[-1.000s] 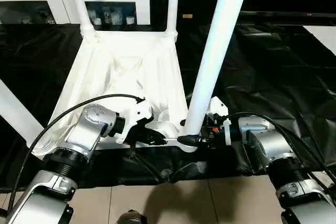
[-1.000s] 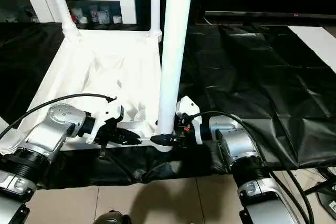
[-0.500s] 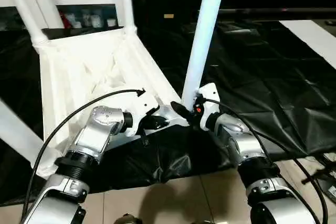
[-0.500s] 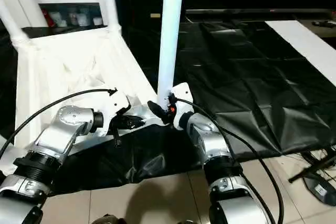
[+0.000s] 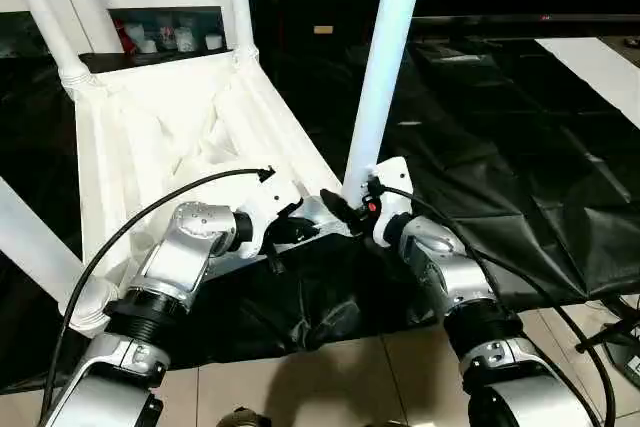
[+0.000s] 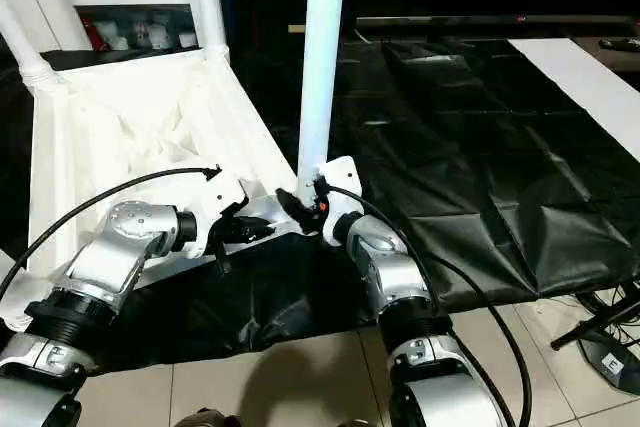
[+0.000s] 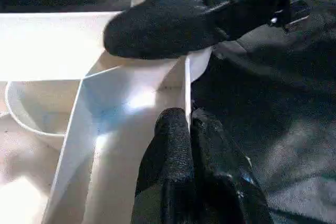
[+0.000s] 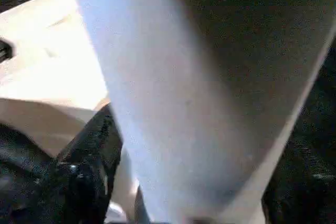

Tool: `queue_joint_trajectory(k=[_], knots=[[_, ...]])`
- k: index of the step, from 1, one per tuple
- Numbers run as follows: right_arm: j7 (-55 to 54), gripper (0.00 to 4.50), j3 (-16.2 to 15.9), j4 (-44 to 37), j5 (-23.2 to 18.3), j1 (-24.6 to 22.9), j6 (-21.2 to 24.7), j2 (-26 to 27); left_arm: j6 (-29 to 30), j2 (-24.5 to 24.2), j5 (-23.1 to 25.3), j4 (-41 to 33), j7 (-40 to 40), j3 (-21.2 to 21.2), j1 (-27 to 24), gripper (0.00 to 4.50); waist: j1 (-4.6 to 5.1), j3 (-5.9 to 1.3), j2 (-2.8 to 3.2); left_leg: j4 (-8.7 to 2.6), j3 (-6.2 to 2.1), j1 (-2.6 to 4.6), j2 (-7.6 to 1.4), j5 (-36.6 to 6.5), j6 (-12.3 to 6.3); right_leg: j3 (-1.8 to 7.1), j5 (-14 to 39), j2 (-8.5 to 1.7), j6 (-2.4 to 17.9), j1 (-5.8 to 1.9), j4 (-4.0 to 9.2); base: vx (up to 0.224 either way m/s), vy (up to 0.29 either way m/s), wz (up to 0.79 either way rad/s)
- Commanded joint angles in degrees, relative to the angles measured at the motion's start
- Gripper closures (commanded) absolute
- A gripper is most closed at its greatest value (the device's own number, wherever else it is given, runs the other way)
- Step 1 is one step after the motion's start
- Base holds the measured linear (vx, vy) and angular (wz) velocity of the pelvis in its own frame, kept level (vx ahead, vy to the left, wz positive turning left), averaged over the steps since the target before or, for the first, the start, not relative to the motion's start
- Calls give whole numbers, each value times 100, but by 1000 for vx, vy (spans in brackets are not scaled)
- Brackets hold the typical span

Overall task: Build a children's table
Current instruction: Rotate leg to tighten

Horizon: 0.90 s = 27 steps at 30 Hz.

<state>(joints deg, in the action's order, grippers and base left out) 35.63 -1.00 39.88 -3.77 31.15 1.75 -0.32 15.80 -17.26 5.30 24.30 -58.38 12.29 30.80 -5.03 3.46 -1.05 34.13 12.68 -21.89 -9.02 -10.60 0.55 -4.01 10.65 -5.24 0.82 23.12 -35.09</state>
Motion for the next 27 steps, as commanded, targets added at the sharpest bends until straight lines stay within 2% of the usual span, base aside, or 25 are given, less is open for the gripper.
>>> queue_joint_trajectory(k=[1, 3, 6, 7, 8, 9, 10, 11, 12, 15, 16, 17, 18, 19, 20, 21, 22, 23, 24, 27], knots=[[579, 62, -599, -203, -4, -83, 98, 202, -302, 166, -143, -339, -144, 264, 72, 450, -8, -397, 45, -480, -289, 165, -495, -1328, 65, 342, 814, -475, 1280, -233, 381, 0, 0, 0], [836, 40, -704, -612, -33, -304, 144, -17, -479, 48, -181, -386, -319, 277, -5, 450, -16, -407, 42, -463, -279, 157, -496, -1126, -25, 332, 558, -475, 1327, -243, 355, 0, 0, 0], [1497, 40, -809, -1545, -293, -810, 400, -565, -551, -215, -322, -603, -741, 294, -203, 450, -80, -412, 49, -452, -273, 181, -513, -1028, -139, 323, 428, -461, 1308, -244, 337, 0, 0, 0], [1716, 40, -791, -1871, -422, -977, 518, -783, -647, -303, -352, -640, -856, 294, -266, 450, -102, -408, 70, -455, -268, 172, -516, -1005, -166, 320, 376, -452, 1335, -239, 327, 0, 0, 0], [1894, 40, -764, -2121, -508, -1103, 602, -964, -656, -364, -383, -664, -920, 286, -306, 450, -122, -392, 55, -463, -260, 174, -512, -1112, -168, 321, 527, -445, 1318, -236, 353, 0, 0, 0], [2079, 40, -735, -2361, -605, -1225, 684, -1146, -697, -417, -401, -678, -962, 275, -336, 450, -175, -386, 63, -466, -257, 198, -521, -1248, -113, 325, 731, -452, 1272, -232, 379, 0, 0, 0], [2251, 40, -711, -2602, -693, -1346, 781, -1319, -744, -458, -414, -675, -992, 261, -359, 450, -187, -375, 74, -470, -249, 203, -523, -1344, -91, 336, 833, -456, 1258, -208, 395, 0, 0, 0], [2302, 40, -709, -2669, -714, -1381, 804, -1372, -748, -470, -417, -673, -1002, 256, -364, 450, -207, -373, 57, -482, -256, 211, -530, -1485, -34, 338, 1029, -457, 1212, -207, 407, 0, 0, 0], [2393, 40, -704, -2787, -752, -1442, 846, -1467, -754, -490, -423, -670, -1018, 247, -374, 450, -201, -365, 63, -489, -256, 212, -528, -1569, 3, 342, 1147, -462, 1210, -187, 422, 0, 0, 0], [2720, 40, -656, -3388, -910, -1766, 1063, -1968, -784, -625, -512, -694, -1141, 208, -441, 450, -210, -346, 48, -509, -288, 210, -527, -1741, 121, 358, 1546, -487, 1056, -194, 470, 0, 0, 0], [2755, 34, -618, -3479, -940, -1823, 1099, -2048, -765, -637, -491, -688, -1055, 169, -439, 423, -211, -347, 46, -515, -298, 194, -529, -1735, 129, 355, 1571, -494, 1049, -202, 470, 0, 0, 0], [2777, 31, -544, -3646, -994, -1924, 1152, -2178, -818, -652, -523, -639, -1018, 100, -430, 406, -210, -350, 12, -510, -298, 192, -523, -1716, 117, 355, 1625, -499, 1018, -202, 481, 0, 0, 0], [2774, 31, -532, -3695, -1014, -1949, 1176, -2209, -845, -657, -535, -625, -1016, 89, -429, 393, -214, -351, 14, -503, -300, 191, -519, -1692, 105, 359, 1633, -501, 1013, -201, 482, 0, 0, 0], [2756, 31, -491, -3782, -1068, -1992, 1232, -2244, -820, -683, -559, -634, -1037, 84, -443, 393, -209, -351, 13, -498, -301, 174, -511, -1641, 82, 357, 1640, -506, 1016, -203, 481, 0, 0, 0], [2703, 31, -400, -3890, -1149, -2040, 1306, -2274, -849, -718, -585, -640, -1048, 60, -465, 383, -216, -353, -19, -495, -303, 169, -513, -1572, 42, 355, 1650, -507, 1001, -211, 484, 0, 0, 0], [2690, 31, -377, -3915, -1168, -2051, 1324, -2281, -859, -726, -591, -640, -1050, 54, -470, 373, -221, -358, -8, -489, -303, 177, -515, -1545, 30, 355, 1626, -509, 1003, -201, 478, 0, 0, 0], [2647, 31, -298, -4009, -1238, -2091, 1393, -2307, -898, -755, -616, -640, -1056, 35, -486, 361, -205, -357, -3, -495, -312, 153, -512, -1476, 13, 345, 1554, -498, 1020, -214, 465, 0, 0, 0], [2572, 31, -130, -4206, -1383, -2196, 1547, -2391, -941, -803, -703, -761, -1060, -47, -563, 351, -207, -363, -23, -490, -306, 161, -515, -1430, -9, 343, 1472, -491, 1028, -208, 455, 0, 0, 0], [2572, 31, -130, -4206, -1383, -2196, 1547, -2391, -941, -803, -703, -761, -1060, -47, -563, 345, -205, -364, -30, -485, -303, 163, -511, -1396, -21, 341, 1420, -486, 1044, -208, 446, 0, 0, 0], [2436, 31, 22, -4452, -1508, -2373, 1700, -2496, -785, -816, -971, -1092, -1040, -264, -726, 328, -205, -376, -14, -476, -292, 160, -522, -1251, -44, 334, 1045, -487, 1178, -223, 397, 0, 0, 0]])
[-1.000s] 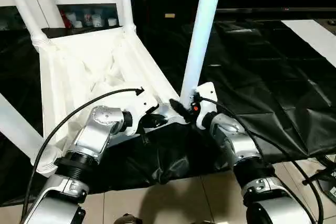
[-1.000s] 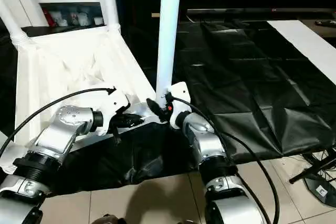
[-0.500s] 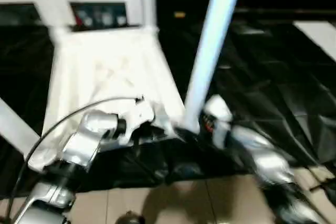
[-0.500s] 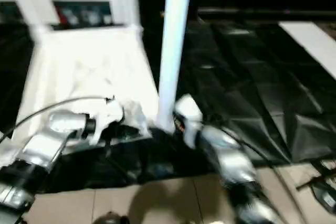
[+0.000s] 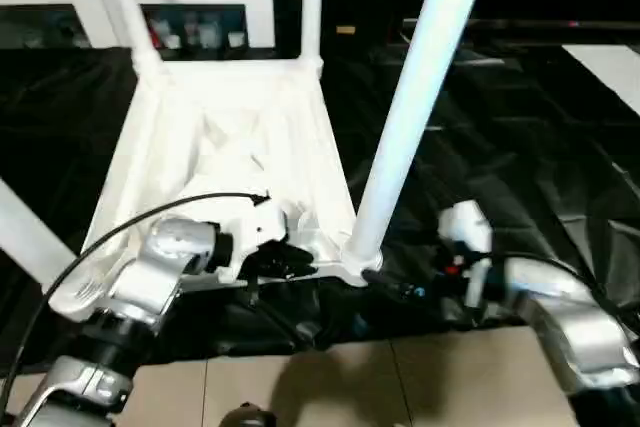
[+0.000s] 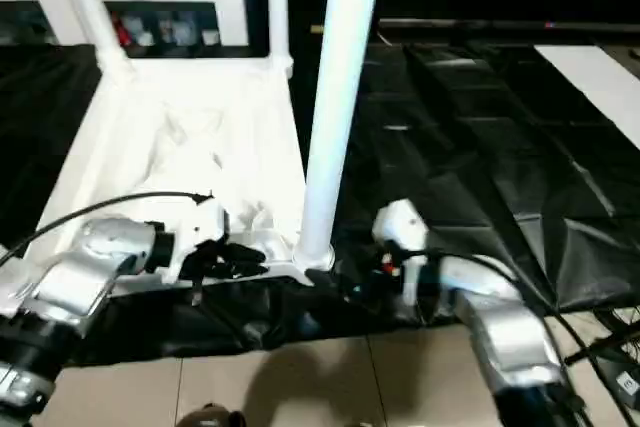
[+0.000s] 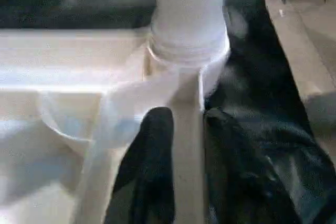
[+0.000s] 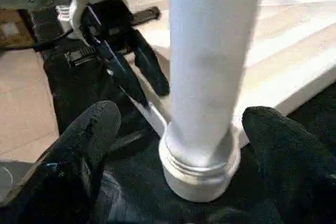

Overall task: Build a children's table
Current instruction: Rotate leg to tighten

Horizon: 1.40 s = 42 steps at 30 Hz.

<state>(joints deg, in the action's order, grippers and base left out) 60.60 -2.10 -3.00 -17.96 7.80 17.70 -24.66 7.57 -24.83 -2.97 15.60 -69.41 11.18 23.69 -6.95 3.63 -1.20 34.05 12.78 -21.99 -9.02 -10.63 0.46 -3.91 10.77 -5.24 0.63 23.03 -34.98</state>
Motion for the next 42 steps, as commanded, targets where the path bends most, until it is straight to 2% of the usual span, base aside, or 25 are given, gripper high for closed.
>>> queue_joint_trajectory(k=[1, 6, 13, 15, 19, 20, 21, 22, 24, 25, 26, 27, 28, 29, 30, 31, 32, 34, 36, 37, 38, 39, 40, 41, 42], knots=[[-125, 31, 193, -245, -131, -108, 167, -85, 143, -40, -276, -402, 150, -286, -84, 306, -5, -386, -6, -462, -295, 163, -512, -1227, -51, 320, 970, -472, 1232, -217, 382, 0, 0, 0], [-841, 31, 450, -614, -101, -528, 417, 130, 299, 564, -247, -1030, 2075, -1169, -505, 264, 23, -357, -49, -446, -300, 144, -506, -1418, -70, 323, 1475, -490, 1152, -225, 447, 0, 0, 0], [-2781, 31, 667, -492, 456, -541, 323, 1129, 896, 1361, 113, -1835, 3625, -1481, -1258, 245, 113, -342, -29, -495, -339, 165, -512, -1703, 201, 314, 1999, -455, 845, -153, 535, 0, 0, 0], [-3276, 31, 529, -344, 811, -592, 60, 1369, 365, 1572, 443, -2095, 4197, -1460, -1618, 245, 123, -333, 50, -509, -357, 160, -511, -1815, 245, 324, 1946, -444, 780, -142, 559, 0, 0, 0], [-3500, 31, 147, -135, 1276, -629, -400, 1428, 49, 1795, 673, -2112, 4884, -1594, -1923, 245, 150, -317, 36, -509, -356, 153, -473, -2073, 257, 323, 1973, -411, 581, -158, 595, 0, 0, 0], [-3512, 31, 120, -120, 1255, -614, -408, 1482, -40, 1798, 764, -2140, 4995, -1570, -2010, 245, 113, -302, -22, -593, -532, -117, -395, -1996, -24, 139, 1891, -509, 613, -355, 492, -13, -14, 20], [-3524, 31, 109, -115, 1243, -608, -417, 1510, -72, 1808, 806, -2175, 5068, -1554, -2053, 245, 114, -315, 87, -655, -639, -171, -392, -2087, -171, -17, 1903, -469, 638, -389, 462, -11, -11, 18], [-3545, 31, 72, -104, 1274, -600, -474, 1531, -47, 1860, 806, -2252, 5162, -1569, -2104, 245, 212, -337, 150, -640, -859, -124, -457, -2299, -231, -135, 1462, -400, 751, -372, 425, 11, -32, 45], [-3569, 31, 2, -78, 1317, -601, -563, 1567, -15, 1931, 847, -2410, 5335, -1603, -2172, 245, 357, -336, 328, -800, -1481, -18, -699, -2933, -246, -278, 681, -68, 894, -363, 42, 25, -40, 38], [-3586, 31, -20, -62, 1327, -603, -597, 1576, -39, 1938, 872, -2439, 5389, -1603, -2190, 245, 368, -300, 368, -862, -1659, 54, -744, -3178, -261, -260, 828, 23, 944, -275, -108, 10, -104, 60], [-3569, 31, -41, -15, 1289, -626, -674, 1600, 14, 1948, 823, -2523, 5425, -1655, -2262, 245, 440, -301, 347, -938, -1959, 160, -756, -3355, -369, -151, 1083, 123, 1044, -182, -356, 19, -193, 95], [-3557, 31, -24, 38, 1235, -653, -766, 1621, 243, 2032, 569, -2571, 5432, -1806, -2323, 245, 437, -276, 353, -964, -2006, 133, -686, -3310, -412, -94, 1147, 140, 1056, -160, -419, 18, -153, 70], [-3558, 31, -19, 61, 1223, -659, -808, 1627, 367, 2077, 435, -2579, 5433, -1878, -2338, 245, 465, -278, 213, -866, -1874, -88, -182, -2802, -623, 131, 935, -11, 1195, -288, -119, 11, -192, 65], [-3622, 31, 122, 91, 1069, -653, -699, 1716, 330, 2089, 381, -2581, 5480, -1952, -2343, 245, 367, -340, 49, -215, -1246, -78, 60, -1716, -482, 463, 887, -591, 1272, -319, 516, 2, -104, 30], [-3675, 31, 197, 119, 1016, -644, -657, 1760, 255, 2033, 440, -2586, 5508, -1948, -2368, 245, 120, -262, -122, 203, -901, -140, 93, -593, -339, 658, 2226, -969, 455, -440, 822, -8, -198, 35], [-3675, 31, 197, 119, 1016, -644, -657, 1760, 255, 2033, 440, -2586, 5508, -1948, -2368, 245, -14, -275, -118, 330, -879, -251, 44, -318, -283, 768, 2677, -1065, 4, -513, 832, -11, -172, 3], [-3722, 31, 213, 142, 1044, -640, -677, 1768, 217, 1969, 503, -2593, 5510, -1919, -2399, 245, -153, -288, -159, 511, -890, -410, 37, -376, -355, 982, 2879, -1147, -760, -544, 778, -12, -205, 4], [-3830, 31, 226, 169, 1105, -641, -717, 1779, 208, 1885, 572, -2611, 5492, -1873, -2444, 245, -257, -329, -182, 732, -993, -571, 82, -618, -414, 1070, 1631, -1223, -871, -693, 600, -1, -55, 0], [-4031, 31, 323, 233, 1141, -642, -742, 1821, 209, 1812, 560, -2614, 5431, -1827, -2463, 245, -321, -350, -108, 638, -1010, -425, 47, -588, -254, 996, -30, -1094, 495, -686, 589, 0, 0, 0], [-4118, 31, 367, 279, 1155, -642, -779, 1833, 242, 1792, 533, -2634, 5403, -1819, -2462, 245, -324, -375, -63, 528, -1020, -397, -4, -486, -277, 929, -266, -1028, 824, -698, 568, -1, 128, 11], [-4220, 31, 406, 310, 1197, -655, -816, 1834, 183, 1772, 493, -2649, 5345, -1810, -2468, 245, -320, -447, 126, 93, -1015, -280, -186, -100, -492, 670, -426, -718, 1338, -683, 436, -1, 128, 11], [-4220, 31, 406, 310, 1197, -655, -816, 1834, 183, 1772, 493, -2649, 5345, -1810, -2468, 245, -257, -425, 135, -121, -926, -136, -228, 45, -710, 481, -292, -467, 1448, -604, 407, 0, 195, 5], [-4257, 31, 467, 299, 1135, -698, -768, 1852, 200, 1753, 459, -2692, 5285, -1798, -2484, 245, -119, -498, 434, -277, -1049, 311, -410, 339, -1472, 102, 161, 121, 1298, -222, -68, -9, 197, 5], [-4294, 31, 484, 254, 1154, -756, -744, 1839, 194, 1731, 447, -2710, 5237, -1781, -2517, 245, 60, -426, 474, -407, -1107, 223, -606, -30, -1899, -6, 607, 203, 818, -76, -374, -30, 292, 4], [-4370, 31, 469, 213, 1259, -810, -687, 1797, 137, 1701, 423, -2705, 5176, -1760, -2564, 245, 60, -426, 474, -407, -1107, 223, -606, -30, -1899, -6, 607, 203, 818, -76, -374, -30, 181, 3]])
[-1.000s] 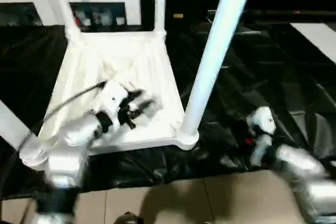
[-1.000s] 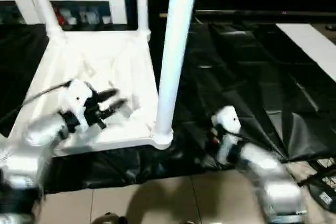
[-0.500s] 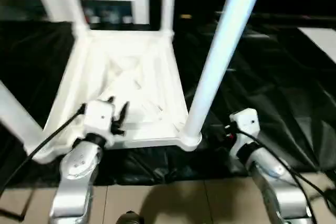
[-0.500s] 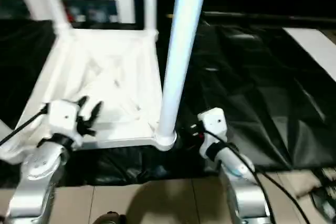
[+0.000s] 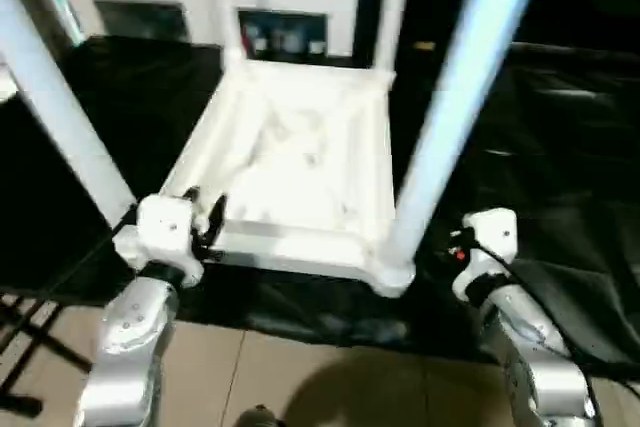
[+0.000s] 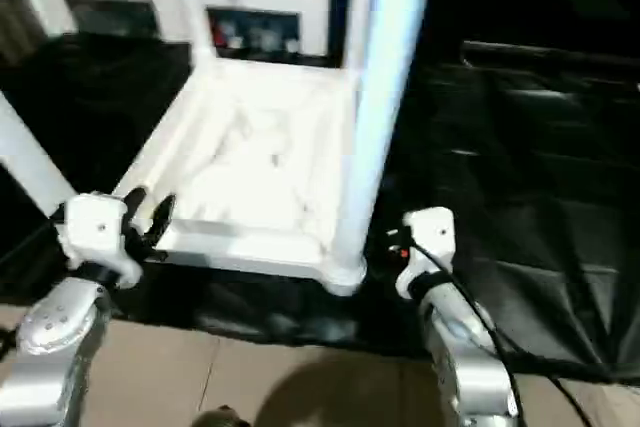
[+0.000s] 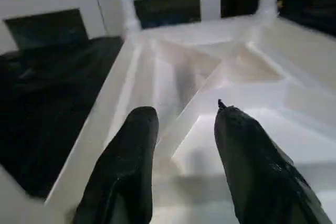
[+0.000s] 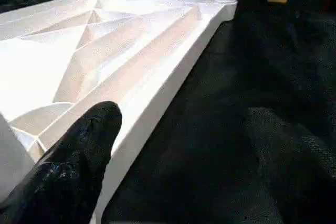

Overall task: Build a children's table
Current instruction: Rotate leg to tighten

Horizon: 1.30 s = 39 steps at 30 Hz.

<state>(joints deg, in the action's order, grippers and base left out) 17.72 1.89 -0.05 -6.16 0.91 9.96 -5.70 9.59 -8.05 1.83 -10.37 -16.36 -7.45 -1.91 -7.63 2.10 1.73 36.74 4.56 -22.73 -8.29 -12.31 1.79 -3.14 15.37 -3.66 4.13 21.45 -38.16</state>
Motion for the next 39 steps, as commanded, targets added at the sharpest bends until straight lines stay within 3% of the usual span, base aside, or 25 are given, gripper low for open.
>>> queue_joint_trajectory(k=[1, 2, 3, 4, 5, 8, 11, 12, 14, 15, 16, 18, 20, 24, 27, 29, 31, 33, 35, 39], knots=[[-185, 31, 40, -92, 238, -168, 172, -165, -100, -10, -99, -102, -188, 129, -68, 245, 148, -258, 135, -694, -277, 239, -655, -349, -1701, -21, 30, -45, 343, 18, 93, -50, 158, 3], [-234, 31, 26, -93, 312, -187, 214, -196, -113, -27, -120, -97, -214, 141, -95, 245, 156, -219, 82, -707, -152, 172, -537, -1163, -1021, 104, -3, -186, 400, -34, 347, -29, 63, 3], [-338, 31, 142, -163, 283, -278, 315, -206, -170, -72, -274, -53, -346, 161, -222, 245, 163, -207, 41, -731, -68, 173, -470, -1670, -651, 162, 108, -269, 438, -59, 466, -65, 107, 5], [-334, 31, 151, -176, 274, -288, 316, -208, -168, -73, -290, -52, -357, 160, -231, 245, 196, -204, -29, -765, -4, 135, -393, -2136, -126, 229, 477, -398, 414, -148, 563, -72, 74, -4], [-228, 31, 237, -388, 175, -473, 273, -291, -46, -90, -458, -69, -478, 162, -367, 245, 226, -178, -95, -786, 91, 150, -371, -2610, 261, 264, 1439, -450, 185, -113, 701, -72, 74, -4], [131, 31, 221, -548, -23, -624, 195, -431, 11, -136, -489, -147, -553, 195, -438, 245, 274, -132, -98, -810, 107, 167, -370, -2912, 429, 303, 2099, -488, -26, -51, 818, -65, 19, -4], [872, 31, 164, -951, -616, -809, 175, -641, -6, -167, -604, -233, -583, 126, -504, 245, 300, -93, -133, -836, 101, 192, -366, -3042, 428, 292, 2805, -550, -248, -74, 969, -61, -11, -8], [1044, 31, 136, -1058, -740, -820, 187, -702, -32, -190, -609, -230, -582, 118, -511, 245, 297, -118, -152, -846, 101, 155, -377, -2784, 341, 291, 2618, -550, -256, -125, 959, 0, 0, 0], [1307, 31, 65, -1228, -892, -828, 272, -828, -56, -223, -619, -226, -579, 126, -532, 245, 300, -115, -197, -861, 137, 108, -373, -2371, 219, 295, 2241, -522, -236, -131, 948, 0, 0, 0], [1375, 31, 41, -1279, -923, -835, 314, -868, -52, -232, -633, -230, -582, 132, -544, 245, 290, -114, -183, -862, 140, 122, -377, -2338, 204, 291, 2230, -516, -213, -124, 946, 0, 0, 0], [1488, 31, -22, -1334, -910, -834, 380, -971, -96, -250, -649, -211, -625, 171, -587, 245, 303, -104, -220, -849, 165, 139, -385, -2321, 181, 298, 2245, -510, -160, -97, 954, 0, 0, 0], [1513, 31, -75, -1199, -861, -832, 755, -1074, -103, -257, -640, -158, -693, 273, -683, 245, 294, -109, -228, -841, 184, 161, -398, -2210, 167, 311, 2155, -495, -54, -84, 937, 0, 0, 0], [1544, 31, -141, -1119, -766, -872, 733, -1150, -89, -256, -652, -195, -718, 323, -727, 245, 272, -121, -228, -839, 206, 176, -418, -2189, 197, 313, 2028, -493, -9, -70, 927, 0, 0, 0], [1460, 31, -132, -1081, -756, -831, 594, -1116, -36, -165, -799, -257, -639, 287, -646, 245, 238, -151, -238, -831, 274, 205, -451, -2029, 185, 320, 1465, -453, 79, -61, 875, 0, 0, 0], [1102, 31, -35, -998, -694, -651, 715, -989, -117, -186, -763, -237, -571, 285, -579, 245, 256, -179, -231, -823, 287, 180, -444, -1813, 198, 316, 1163, -442, 121, -80, 839, 0, 0, 0], [693, 31, 92, -845, -565, -492, 630, -802, -191, -183, -722, -220, -523, 293, -569, 245, 268, -218, -245, -792, 309, 151, -430, -1380, 148, 298, 507, -425, 201, -121, 768, 0, 0, 0], [583, 31, 124, -782, -544, -465, 583, -726, -199, -170, -726, -223, -509, 305, -588, 245, 266, -226, -241, -780, 312, 145, -431, -1278, 133, 301, 369, -422, 218, -129, 748, 58, -14, -2], [502, 31, 99, -703, -542, -484, 590, -662, -200, -141, -767, -249, -482, 321, -642, 245, 263, -267, -237, -716, 335, 131, -422, -711, -1, 286, -546, -401, 336, -177, 656, 65, -12, -3], [539, 31, 58, -702, -533, -507, 566, -671, -208, -130, -798, -265, -488, 323, -659, 245, 255, -273, -243, -691, 346, 137, -419, -526, -73, 278, -899, -389, 376, -194, 628, 58, -5, -3], [805, 31, -14, -780, -659, -574, 498, -768, -162, -175, -894, -367, -585, 368, -704, 245, 247, -258, -243, -689, 362, 154, -435, -575, -164, 276, -910, -395, 438, -209, 631, 13, 0, 0]])
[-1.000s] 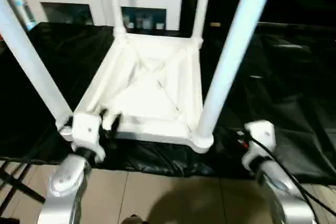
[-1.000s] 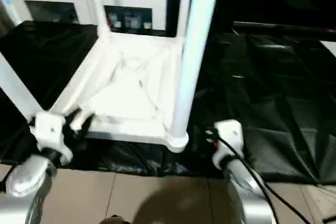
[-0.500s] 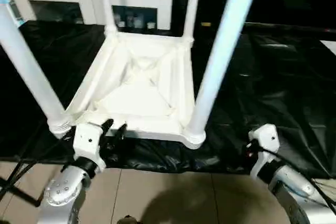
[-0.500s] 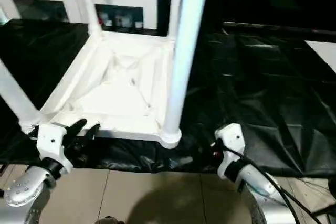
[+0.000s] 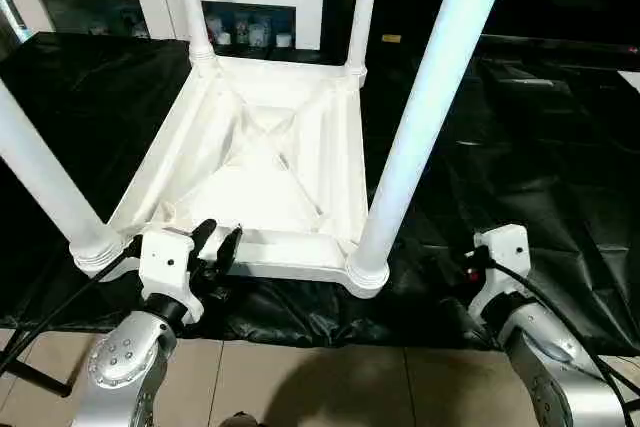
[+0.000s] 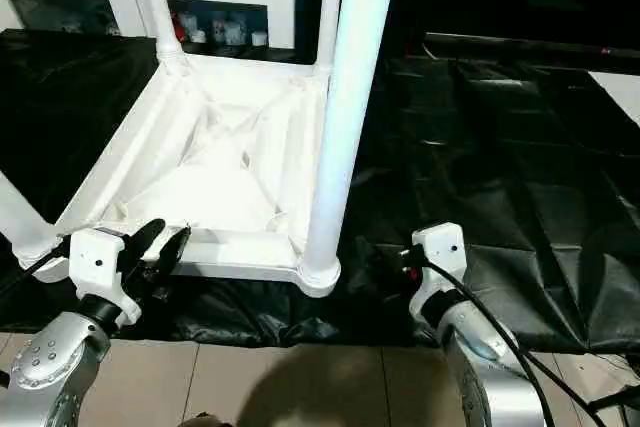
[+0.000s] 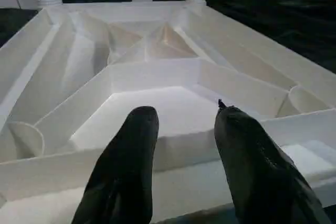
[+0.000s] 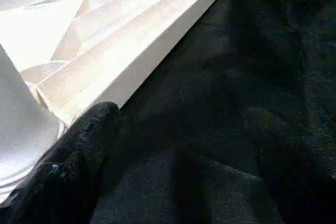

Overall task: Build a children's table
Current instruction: Rotate leg to tighten

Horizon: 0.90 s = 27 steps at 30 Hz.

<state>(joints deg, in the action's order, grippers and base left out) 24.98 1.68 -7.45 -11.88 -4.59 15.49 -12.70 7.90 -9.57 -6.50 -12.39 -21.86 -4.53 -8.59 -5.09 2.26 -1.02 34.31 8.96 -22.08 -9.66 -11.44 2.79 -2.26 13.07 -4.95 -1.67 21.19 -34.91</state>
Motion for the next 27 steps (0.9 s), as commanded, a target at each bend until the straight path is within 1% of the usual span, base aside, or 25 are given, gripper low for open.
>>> queue_joint_trajectory(k=[1, 2, 3, 4, 5, 6, 7, 9, 10, 11, 12, 14, 15, 16, 17, 18, 19, 20, 21, 22, 23, 25, 26, 27], knots=[[277, 31, -19, -111, -217, -37, 11, -133, 30, -39, -80, -150, -37, 57, 4, 245, -5, -258, 41, -466, -75, 93, -307, -846, -255, 191, -448, -270, 1021, -181, 328, 0, 0, 0], [327, 31, -38, -135, -231, -45, 15, -161, 33, -43, -82, -145, -38, 54, 15, 245, -3, -249, 33, -479, -78, 93, -312, -960, -248, 191, -290, -272, 1010, -185, 342, 0, 0, 0], [473, 31, -89, -206, -281, -69, 36, -241, 40, -56, -81, -133, -44, 50, 42, 245, -7, -221, 55, -514, -79, 106, -326, -1288, -157, 198, 225, -276, 953, -165, 386, 0, 0, 0], [568, 31, -117, -253, -322, -85, 57, -293, 42, -69, -74, -127, -50, 52, 58, 245, -5, -215, 50, -521, -75, 114, -327, -1395, -129, 200, 373, -272, 929, -160, 402, 0, 0, 0], [766, 31, -163, -351, -396, -114, 68, -405, 50, -95, -78, -123, -69, 59, 79, 245, -10, -205, 54, -534, -75, 128, -336, -1549, -64, 207, 627, -277, 890, -141, 426, 0, 0, 0], [1045, 31, -151, -459, -508, -131, 77, -578, 82, -134, -93, -131, -104, 66, 88, 245, -13, -199, 45, -545, -78, 129, -342, -1675, -25, 212, 830, -281, 835, -144, 443, 0, 0, 0], [1045, 31, -151, -459, -508, -131, 77, -578, 82, -134, -93, -131, -104, 66, 88, 245, -17, -198, 42, -544, -75, 129, -343, -1708, -12, 217, 891, -285, 810, -142, 453, 0, 0, 0], [1405, 31, -119, -531, -648, -138, 138, -820, 172, -224, -172, -162, -214, 62, 64, 245, -20, -199, 40, -547, -77, 128, -343, -1722, 8, 220, 973, -287, 773, -133, 457, 0, 0, 0], [1441, 31, -117, -538, -662, -140, 145, -840, 186, -235, -185, -167, -227, 63, 60, 245, -25, -200, 41, -549, -81, 126, -343, -1711, 11, 215, 990, -286, 776, -130, 457, 0, 0, 0], [1713, 31, -172, -580, -732, -154, 184, -1016, 244, -355, -231, -168, -385, 98, 36, 245, -25, -203, 29, -545, -79, 122, -342, -1685, 12, 215, 973, -286, 793, -121, 456, 0, 0, 0], [2154, 31, -354, -610, -763, -140, 233, -1309, 279, -627, -347, -135, -837, 200, 7, 245, -31, -204, 34, -546, -80, 115, -338, -1682, -4, 214, 993, -287, 797, -126, 457, 0, 0, 0], [2352, 31, -479, -573, -728, -93, 209, -1426, 284, -798, -381, -86, -1093, 262, 21, 245, -52, -207, 42, -543, -84, 122, -338, -1624, -57, 217, 992, -275, 761, -122, 452, 0, 0, 0], [2403, 31, -518, -556, -712, -75, 197, -1455, 284, -850, -389, -69, -1169, 281, 28, 245, -44, -209, 45, -539, -79, 119, -339, -1597, -61, 218, 923, -277, 781, -115, 440, 0, 0, 0], [2465, 31, -685, -325, -588, 137, 103, -1444, 254, -1031, -413, 45, -1417, 322, 119, 245, -38, -213, 43, -535, -75, 115, -341, -1526, -62, 215, 799, -288, 852, -117, 432, 0, 0, 0], [2463, 31, -734, -224, -538, 226, 53, -1413, 263, -1080, -398, 92, -1461, 334, 162, 245, -27, -231, 67, -525, -77, 125, -325, -1489, -48, 200, 743, -277, 921, -110, 415, 0, 0, 0], [2442, 31, -784, -99, -476, 336, -4, -1364, 255, -1137, -368, 152, -1504, 346, 215, 245, -13, -231, 52, -530, -76, 109, -324, -1441, -52, 202, 689, -279, 937, -119, 407, 0, 0, 0], [2437, 31, -794, -75, -464, 358, -15, -1354, 253, -1148, -362, 164, -1512, 349, 226, 245, -6, -236, 87, -528, -74, 126, -327, -1403, -23, 198, 586, -276, 999, -105, 395, 0, 0, 0], [2318, 31, -901, 321, -291, 684, -145, -1180, 252, -1218, -292, 296, -1487, 336, 354, 245, -13, -245, 115, -517, -73, 143, -334, -1394, 0, 201, 440, -277, 1067, -108, 370, 0, 0, 0], [2318, 31, -901, 321, -291, 684, -145, -1180, 252, -1218, -292, 296, -1487, 336, 354, 245, 20, -255, 96, -507, -69, 123, -314, -1306, 8, 190, 267, -265, 1141, -121, 345, 0, 0, 0], [2255, 31, -945, 489, -200, 819, -209, -1112, 244, -1238, -272, 337, -1465, 325, 394, 245, 13, -254, 98, -512, -67, 120, -310, -1287, 6, 187, 239, -266, 1154, -133, 343, 0, 0, 0], [2180, 31, -1059, 842, -73, 1107, -304, -1002, 249, -1314, -257, 415, -1425, 329, 467, 245, 4, -261, 89, -499, -56, 146, -316, -1255, -3, 192, 182, -273, 1208, -121, 334, 0, 0, 0], [2173, 31, -1139, 1021, 8, 1255, -363, -945, 255, -1336, -273, 440, -1442, 318, 485, 245, 9, -265, 97, -493, -45, 140, -306, -1246, 13, 187, 226, -277, 1264, -132, 327, 0, 0, 0], [2182, 31, -1179, 1065, 55, 1293, -392, -933, 265, -1341, -254, 443, -1441, 319, 481, 245, 1, -271, 67, -489, -42, 138, -322, -1171, -1, 194, 124, -286, 1267, -150, 319, 0, 0, 0], [2180, 31, -1223, 1128, 102, 1346, -423, -912, 270, -1347, -239, 452, -1439, 325, 482, 245, -10, -276, 86, -485, -43, 140, -323, -1123, -14, 193, 54, -285, 1271, -152, 306, 0, 0, 0]])
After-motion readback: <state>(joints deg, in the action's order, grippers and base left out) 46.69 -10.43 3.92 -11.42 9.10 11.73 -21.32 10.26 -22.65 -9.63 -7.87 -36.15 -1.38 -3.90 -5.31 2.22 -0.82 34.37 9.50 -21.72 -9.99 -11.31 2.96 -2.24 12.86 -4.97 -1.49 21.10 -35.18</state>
